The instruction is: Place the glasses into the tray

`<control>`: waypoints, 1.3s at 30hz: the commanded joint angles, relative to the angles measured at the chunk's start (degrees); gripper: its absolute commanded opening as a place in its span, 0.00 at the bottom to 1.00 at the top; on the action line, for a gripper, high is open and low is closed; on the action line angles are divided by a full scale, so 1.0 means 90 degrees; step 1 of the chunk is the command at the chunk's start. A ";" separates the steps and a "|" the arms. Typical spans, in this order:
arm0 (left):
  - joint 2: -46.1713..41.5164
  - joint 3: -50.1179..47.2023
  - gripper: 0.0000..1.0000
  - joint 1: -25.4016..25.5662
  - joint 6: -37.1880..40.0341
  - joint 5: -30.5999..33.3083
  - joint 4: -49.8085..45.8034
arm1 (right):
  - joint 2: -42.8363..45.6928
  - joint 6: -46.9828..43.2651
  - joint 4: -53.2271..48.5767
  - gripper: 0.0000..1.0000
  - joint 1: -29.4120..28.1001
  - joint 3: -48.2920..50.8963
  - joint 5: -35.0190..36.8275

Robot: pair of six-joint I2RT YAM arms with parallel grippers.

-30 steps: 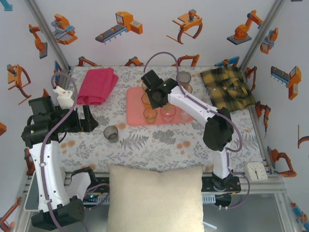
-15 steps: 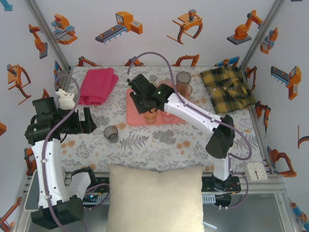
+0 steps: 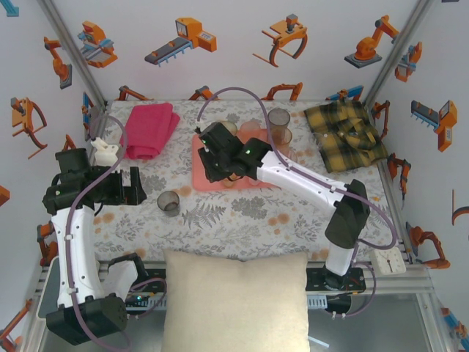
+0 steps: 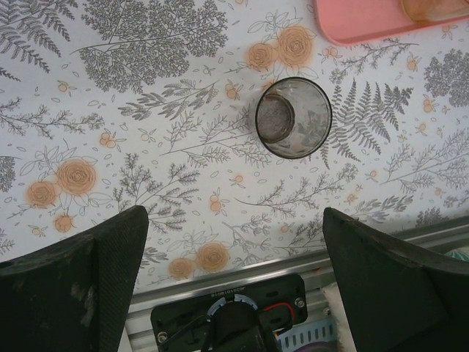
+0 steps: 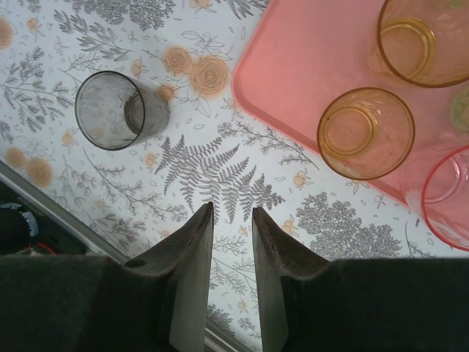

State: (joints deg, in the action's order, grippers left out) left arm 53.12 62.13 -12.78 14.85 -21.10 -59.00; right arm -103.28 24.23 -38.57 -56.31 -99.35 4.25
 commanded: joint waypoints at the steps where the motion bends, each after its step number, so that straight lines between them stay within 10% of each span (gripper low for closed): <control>1: -0.0088 -0.0029 0.92 0.0003 0.0074 -0.0229 0.0032 | 0.0048 0.0143 0.0175 0.30 -0.0108 -0.0078 -0.0243; 39: -0.1027 0.0444 0.97 0.0034 0.0177 -0.0265 -0.0798 | -0.2597 -0.0539 -0.0585 0.37 -0.0908 -0.2543 -0.0070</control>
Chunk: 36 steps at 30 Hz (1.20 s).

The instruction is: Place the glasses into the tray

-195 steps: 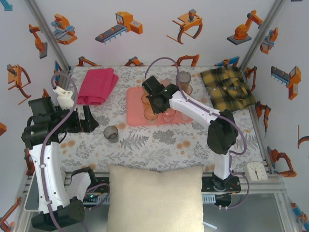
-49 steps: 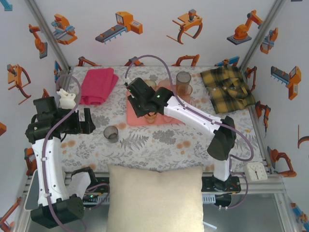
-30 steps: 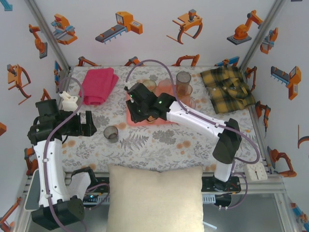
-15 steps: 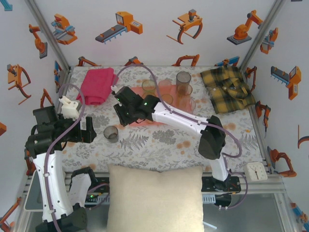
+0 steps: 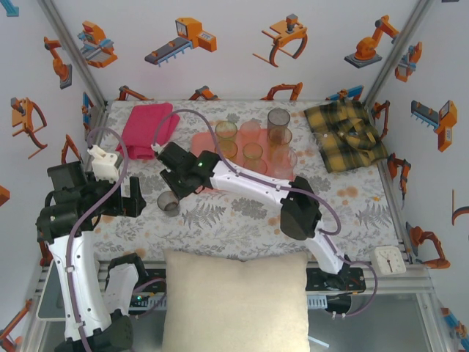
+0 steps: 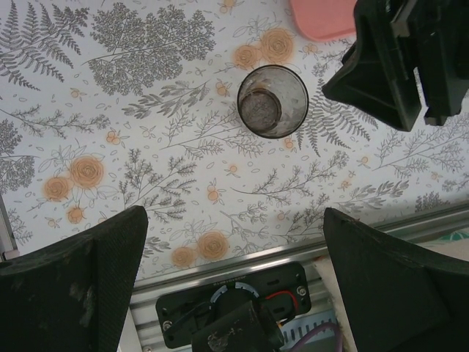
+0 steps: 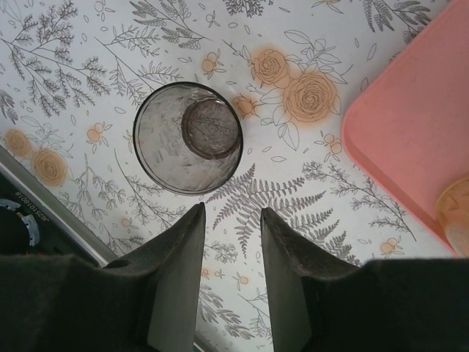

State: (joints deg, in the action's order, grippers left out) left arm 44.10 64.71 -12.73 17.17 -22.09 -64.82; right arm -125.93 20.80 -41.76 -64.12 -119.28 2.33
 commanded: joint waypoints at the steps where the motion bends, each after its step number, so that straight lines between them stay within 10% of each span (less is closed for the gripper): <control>1: -0.0025 0.0159 0.97 0.0029 -0.0087 -0.0162 -0.0155 | -0.0112 -0.0169 -0.0245 0.37 -0.0046 -0.0368 0.0174; 36: -0.0149 0.0109 0.97 0.0050 -0.0112 -0.0212 -0.0163 | -0.1260 -0.0257 -0.0515 0.37 -0.0078 -0.1431 0.0161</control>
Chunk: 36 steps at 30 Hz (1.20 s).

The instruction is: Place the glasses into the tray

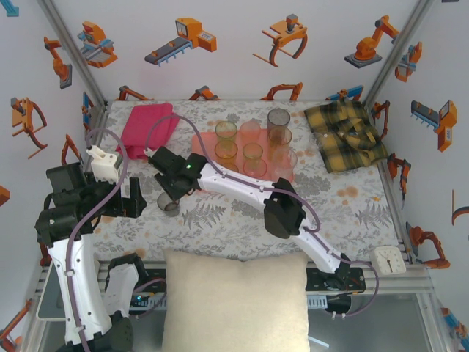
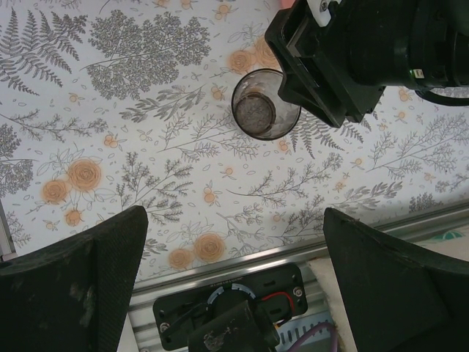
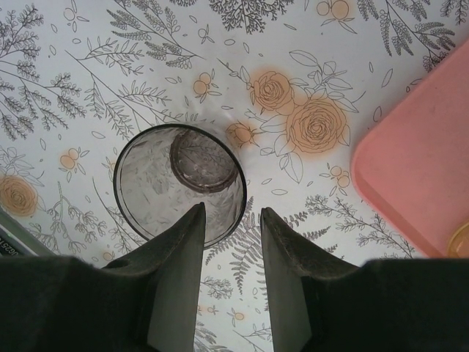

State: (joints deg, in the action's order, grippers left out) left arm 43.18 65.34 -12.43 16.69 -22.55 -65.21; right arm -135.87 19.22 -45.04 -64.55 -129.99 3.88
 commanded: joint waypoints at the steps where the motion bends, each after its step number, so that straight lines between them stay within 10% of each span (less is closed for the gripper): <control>1: -0.0051 0.0035 0.97 0.0018 -0.0065 -0.0161 -0.0123 | -0.0183 -0.0085 -0.0156 0.37 -0.0030 -0.0262 -0.0011; 36: -0.0069 0.0012 0.97 0.0019 -0.0057 -0.0196 -0.0079 | -0.0518 -0.0075 -0.0384 0.25 0.0011 -0.0556 0.0048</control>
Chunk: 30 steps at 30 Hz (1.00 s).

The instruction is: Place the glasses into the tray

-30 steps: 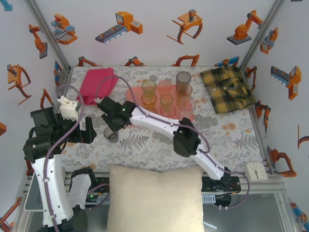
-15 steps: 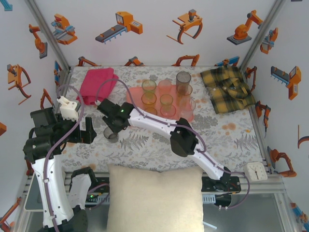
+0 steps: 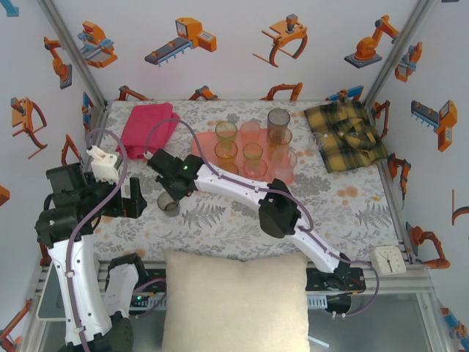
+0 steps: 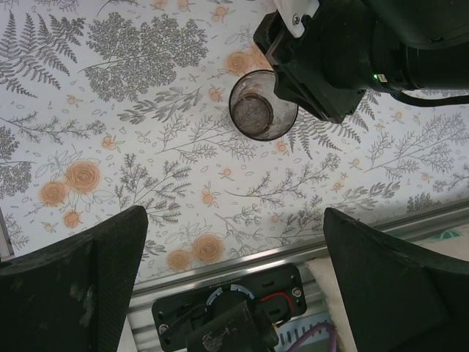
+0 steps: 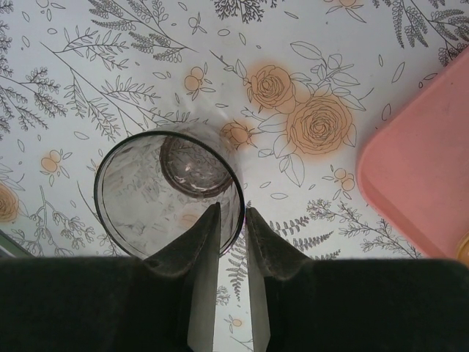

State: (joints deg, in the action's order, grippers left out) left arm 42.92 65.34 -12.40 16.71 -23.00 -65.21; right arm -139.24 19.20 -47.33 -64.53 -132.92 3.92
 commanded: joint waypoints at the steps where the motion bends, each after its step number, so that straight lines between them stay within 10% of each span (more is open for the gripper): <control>1: -0.0050 0.0009 0.97 0.0012 -0.0051 -0.0139 -0.0079 | -0.0159 -0.0063 -0.0127 0.25 0.0004 -0.0240 0.0034; 30: -0.0086 0.0019 0.97 0.0012 -0.0061 -0.0115 -0.0079 | 0.0014 -0.0174 -0.0170 0.08 0.0064 -0.0241 0.0262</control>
State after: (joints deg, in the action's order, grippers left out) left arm 42.61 65.34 -12.40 16.71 -23.00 -65.21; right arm -139.94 18.81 -47.37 -64.47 -133.62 4.36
